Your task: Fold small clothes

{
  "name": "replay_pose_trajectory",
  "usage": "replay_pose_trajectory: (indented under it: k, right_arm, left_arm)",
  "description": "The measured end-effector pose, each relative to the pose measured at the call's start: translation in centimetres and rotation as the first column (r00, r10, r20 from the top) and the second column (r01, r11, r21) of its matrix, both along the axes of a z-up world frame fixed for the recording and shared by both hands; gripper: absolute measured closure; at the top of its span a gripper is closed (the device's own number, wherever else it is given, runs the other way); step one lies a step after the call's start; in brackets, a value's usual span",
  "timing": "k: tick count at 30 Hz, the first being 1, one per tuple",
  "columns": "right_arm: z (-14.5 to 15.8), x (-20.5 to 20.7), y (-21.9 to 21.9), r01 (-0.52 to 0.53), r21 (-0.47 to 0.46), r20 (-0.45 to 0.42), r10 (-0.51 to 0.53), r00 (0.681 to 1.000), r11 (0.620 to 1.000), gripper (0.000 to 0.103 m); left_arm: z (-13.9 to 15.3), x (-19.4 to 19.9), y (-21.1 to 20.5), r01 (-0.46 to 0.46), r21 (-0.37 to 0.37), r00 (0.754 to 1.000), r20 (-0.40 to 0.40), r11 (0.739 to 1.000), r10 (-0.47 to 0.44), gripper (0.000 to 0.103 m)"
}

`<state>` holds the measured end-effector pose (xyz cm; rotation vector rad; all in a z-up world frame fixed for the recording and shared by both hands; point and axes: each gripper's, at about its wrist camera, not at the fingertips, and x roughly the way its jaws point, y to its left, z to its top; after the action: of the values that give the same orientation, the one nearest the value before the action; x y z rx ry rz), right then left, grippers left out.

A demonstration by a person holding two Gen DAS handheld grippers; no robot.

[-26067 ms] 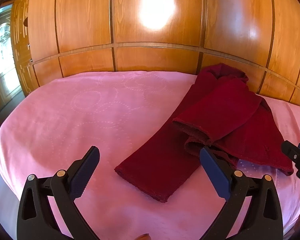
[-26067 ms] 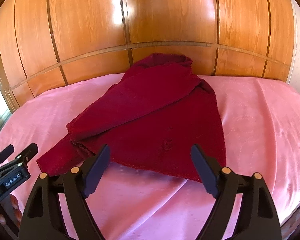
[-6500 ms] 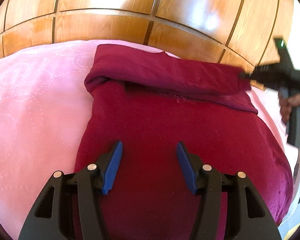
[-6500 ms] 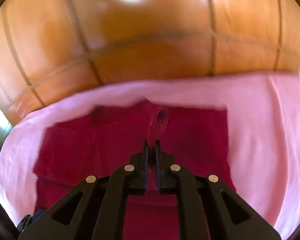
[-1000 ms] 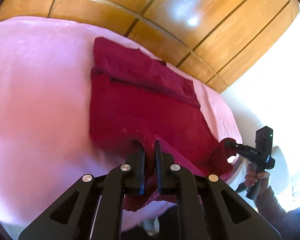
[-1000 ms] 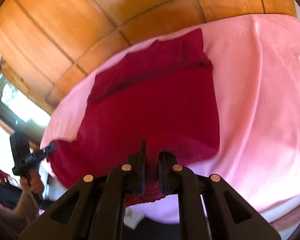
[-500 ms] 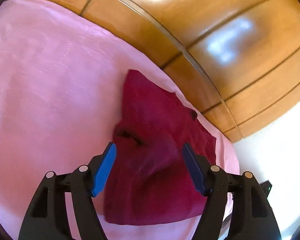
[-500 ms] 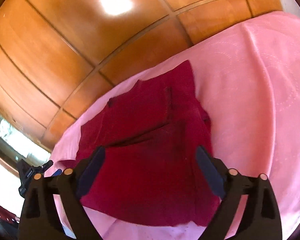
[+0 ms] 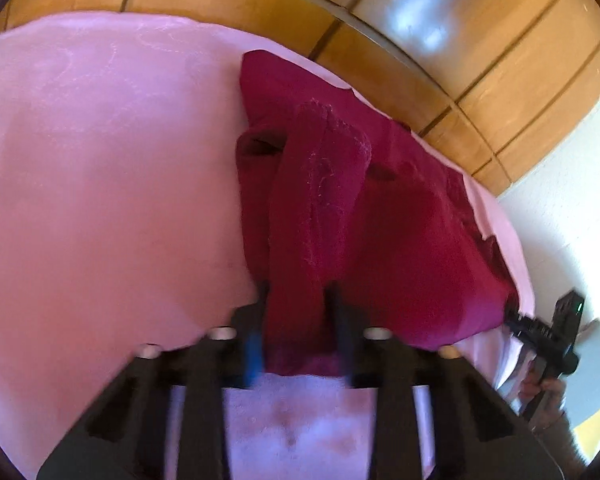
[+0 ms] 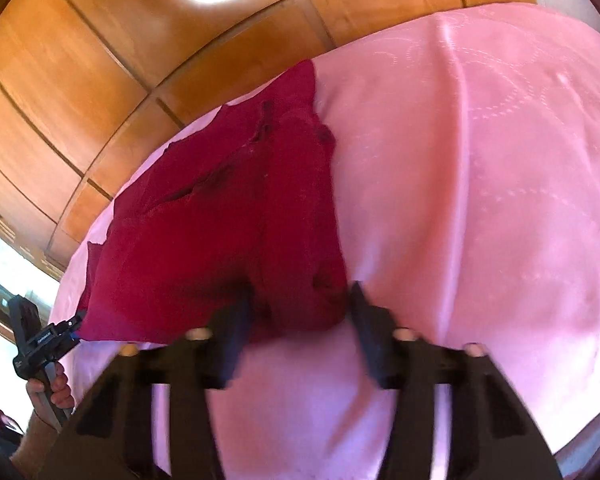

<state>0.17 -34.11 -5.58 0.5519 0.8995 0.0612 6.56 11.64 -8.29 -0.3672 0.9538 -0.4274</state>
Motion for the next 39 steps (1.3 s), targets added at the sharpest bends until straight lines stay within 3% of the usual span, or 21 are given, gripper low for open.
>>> replay_pose_trajectory:
  k: [4,11,16,18,20,22,27,29,34,35,36,37,38,39]
  right_arm:
    - [1.1,-0.2,0.0,-0.052,-0.002,0.012,0.052,0.999,0.999,0.079]
    - [2.0,-3.6,0.2,-0.109,0.014,-0.003,0.109,0.994,0.994,0.081]
    - [0.9,-6.8,0.9,-0.15,0.003,-0.077,0.15,0.986,0.989,0.081]
    - [1.0,-7.1,1.1,-0.152,-0.015,-0.087,0.15,0.985,0.988,0.078]
    - [1.5,-7.0,0.7,-0.14,-0.004,-0.078,0.139,0.987,0.99,0.055]
    - [2.4,-6.4,0.2,-0.112,-0.025,-0.056,0.11,0.992,0.993,0.04]
    - [4.0,-3.3,0.2,-0.08,-0.088,-0.012,0.08,0.997,0.993,0.04]
    - [4.1,-1.8,0.3,-0.073,-0.099,-0.005,0.073,0.997,0.992,0.04]
    - [2.8,2.4,0.7,-0.049,-0.107,-0.032,0.046,0.998,0.993,0.04]
    - [2.3,3.4,1.0,-0.057,-0.107,-0.044,0.052,0.998,0.993,0.043]
    - [2.1,3.7,1.0,-0.072,-0.119,-0.055,0.066,0.996,0.99,0.051]
    - [1.9,4.1,1.5,-0.082,-0.144,-0.063,0.073,0.995,0.986,0.074]
    - [2.0,4.3,2.0,-0.086,-0.161,-0.053,0.079,0.995,0.983,0.086]
    - [2.1,4.2,2.3,-0.094,-0.157,-0.039,0.089,0.995,0.983,0.089]
  left_arm:
    - [0.6,-1.0,0.9,0.013,-0.014,1.0,0.005,1.0,-0.013,0.092]
    - [0.7,-5.2,2.3,0.02,-0.053,1.0,-0.012,0.998,-0.021,0.093]
    - [0.0,-9.2,3.1,0.011,-0.042,0.999,-0.039,0.999,-0.013,0.091]
    - [0.3,-10.2,3.4,-0.006,-0.015,0.999,-0.037,1.0,0.006,0.089]
    - [1.0,-10.3,4.0,-0.029,-0.017,0.999,-0.02,0.999,0.029,0.077]
    - [1.9,-9.4,4.9,-0.054,-0.045,0.999,0.002,0.998,0.054,0.067]
    - [3.7,-6.2,3.9,-0.03,0.002,0.997,0.078,1.0,0.029,0.066]
    - [3.9,-4.5,2.7,-0.012,0.028,0.996,0.089,1.0,0.009,0.056]
    - [2.7,-1.1,0.7,0.011,0.074,0.998,0.056,0.997,-0.016,0.054]
    - [2.5,-0.7,0.5,0.014,0.077,0.999,0.042,0.997,-0.017,0.057]
    - [2.3,-0.4,0.1,0.022,0.082,0.999,0.029,0.996,-0.025,0.073]
    - [2.2,-0.4,-0.2,0.02,0.101,0.999,0.03,0.995,-0.023,0.085]
    - [2.6,-0.8,-0.5,0.001,0.148,0.998,0.059,0.989,-0.01,0.09]
    - [2.9,-1.1,-0.7,-0.01,0.175,0.996,0.085,0.985,-0.005,0.094]
